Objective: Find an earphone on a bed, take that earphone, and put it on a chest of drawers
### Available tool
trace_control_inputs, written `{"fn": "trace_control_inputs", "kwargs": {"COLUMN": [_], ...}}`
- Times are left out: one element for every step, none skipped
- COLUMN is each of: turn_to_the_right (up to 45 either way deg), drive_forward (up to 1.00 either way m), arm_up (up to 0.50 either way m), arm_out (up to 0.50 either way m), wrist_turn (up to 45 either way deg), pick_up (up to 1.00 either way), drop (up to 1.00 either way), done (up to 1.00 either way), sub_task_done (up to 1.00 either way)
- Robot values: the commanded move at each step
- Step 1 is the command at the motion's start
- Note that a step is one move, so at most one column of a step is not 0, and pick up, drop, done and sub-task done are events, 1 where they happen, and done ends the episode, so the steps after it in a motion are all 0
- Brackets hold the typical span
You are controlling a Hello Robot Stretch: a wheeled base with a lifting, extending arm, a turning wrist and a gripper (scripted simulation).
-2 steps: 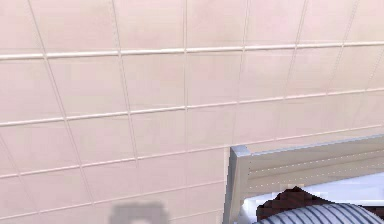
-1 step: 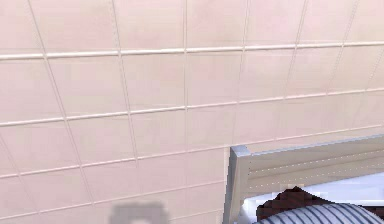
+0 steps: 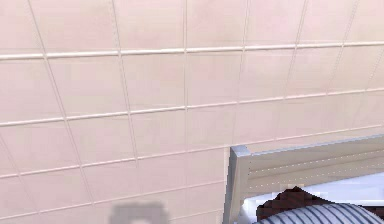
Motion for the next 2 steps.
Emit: {"fn": "trace_control_inputs", "kwargs": {"turn_to_the_right": [0.0, 0.0], "drive_forward": [0.00, 0.00], "arm_up": [0.00, 0.10], "arm_out": [0.00, 0.00], "wrist_turn": [0.0, 0.0], "pick_up": [1.00, 0.00], "drop": [0.00, 0.00], "done": [0.00, 0.00], "sub_task_done": [0.00, 0.00]}}
